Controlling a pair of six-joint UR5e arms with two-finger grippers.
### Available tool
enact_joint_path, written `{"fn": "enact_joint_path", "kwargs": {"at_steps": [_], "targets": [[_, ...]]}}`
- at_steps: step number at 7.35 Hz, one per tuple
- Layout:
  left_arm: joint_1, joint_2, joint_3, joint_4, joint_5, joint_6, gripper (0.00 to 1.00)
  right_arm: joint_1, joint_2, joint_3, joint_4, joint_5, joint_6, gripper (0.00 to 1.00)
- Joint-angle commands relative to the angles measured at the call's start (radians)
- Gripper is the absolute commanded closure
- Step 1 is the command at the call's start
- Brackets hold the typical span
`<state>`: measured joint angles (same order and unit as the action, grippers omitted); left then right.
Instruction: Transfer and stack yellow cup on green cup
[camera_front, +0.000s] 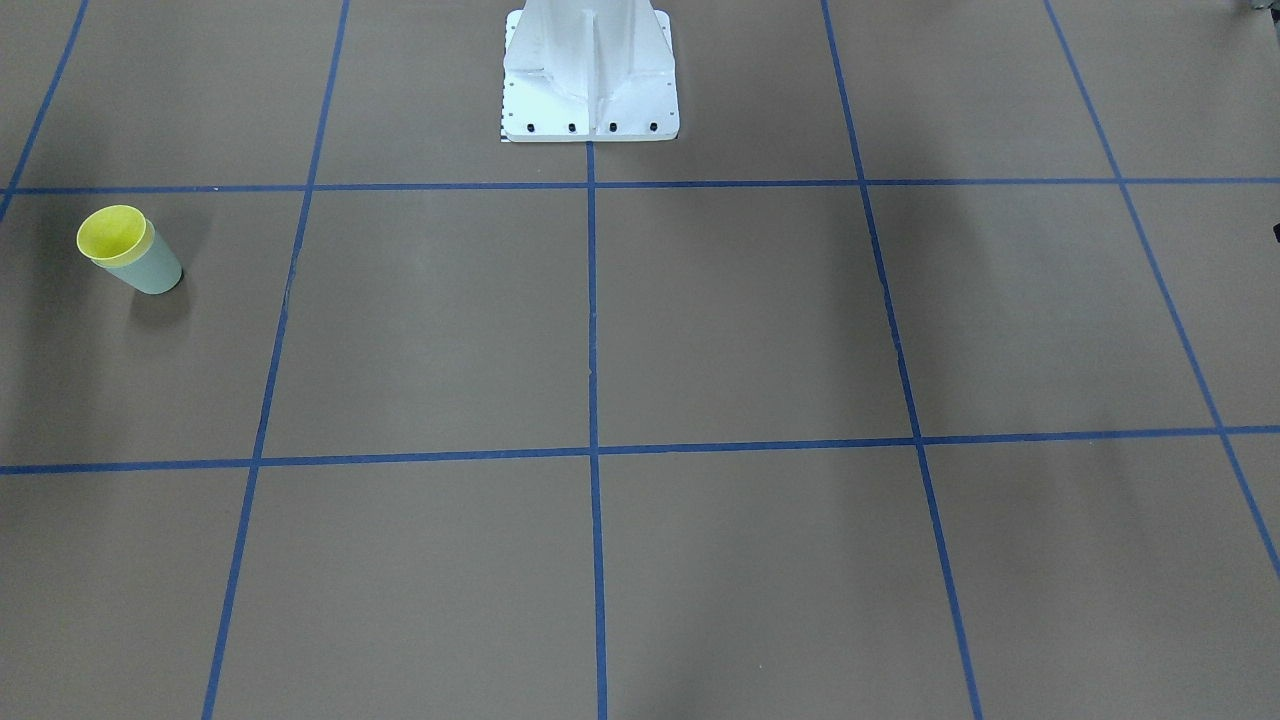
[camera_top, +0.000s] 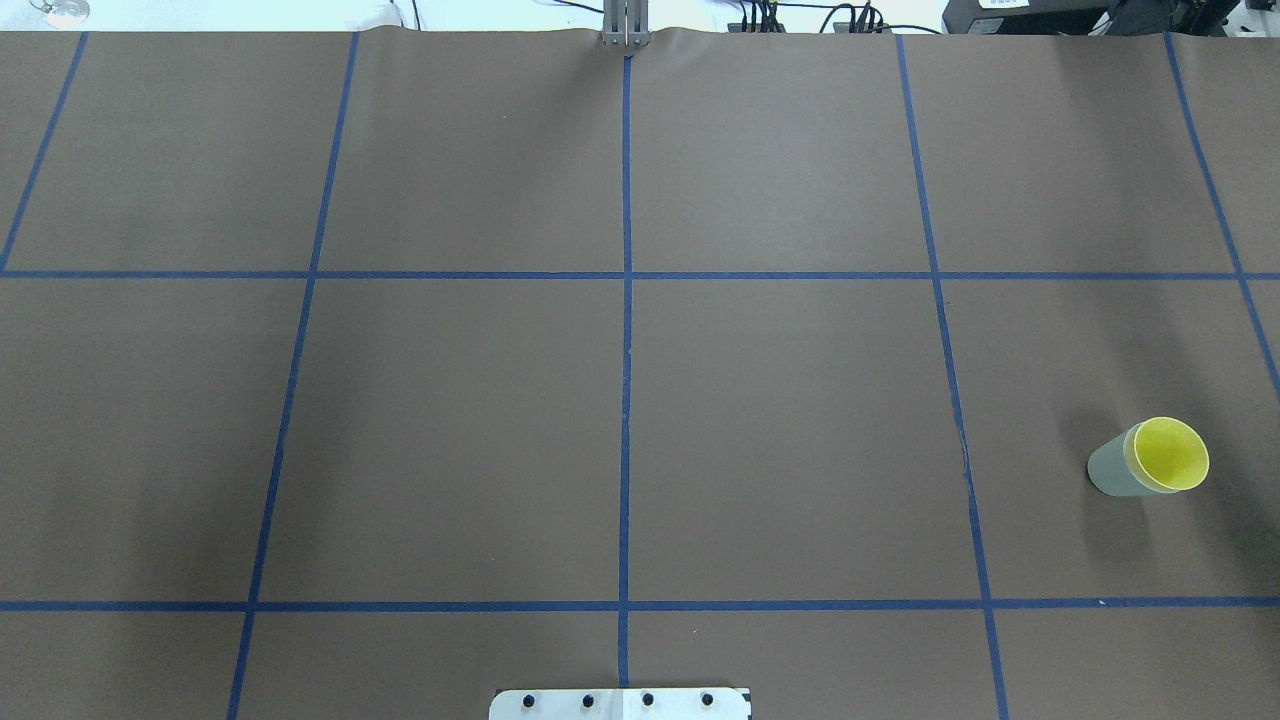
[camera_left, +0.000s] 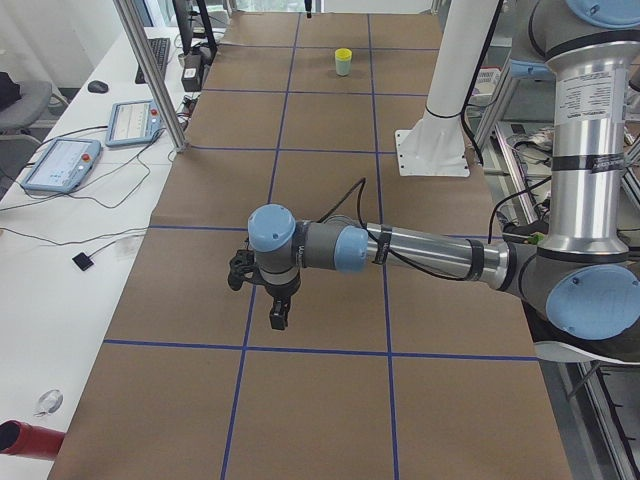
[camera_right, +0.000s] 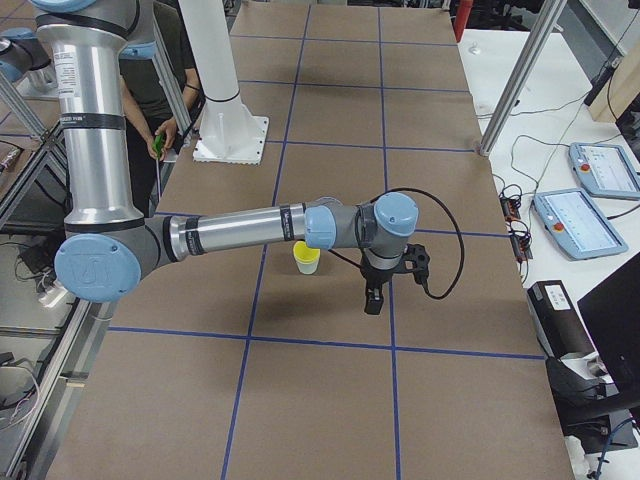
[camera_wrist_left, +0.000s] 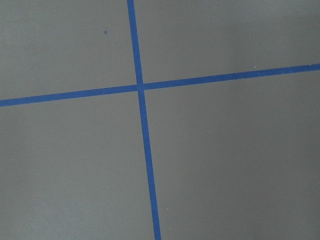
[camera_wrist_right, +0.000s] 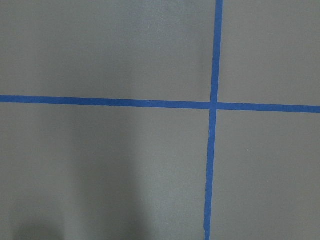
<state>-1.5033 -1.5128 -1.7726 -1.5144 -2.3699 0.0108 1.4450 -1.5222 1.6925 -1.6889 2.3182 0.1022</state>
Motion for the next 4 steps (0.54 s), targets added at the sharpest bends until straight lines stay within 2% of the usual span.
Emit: {"fn": "enact_joint_path", "kwargs": {"at_steps": [1,4], "targets": [[0.000,0.000,-0.001,-0.001,0.000,0.000,0.00,0.000,-0.001,-0.002,0.000,0.001,0.002,0.00],[0.000,0.000,-0.005,-0.001,0.000,0.001,0.00,0.000,-0.003,-0.011,0.000,0.001,0.002,0.00]]}}
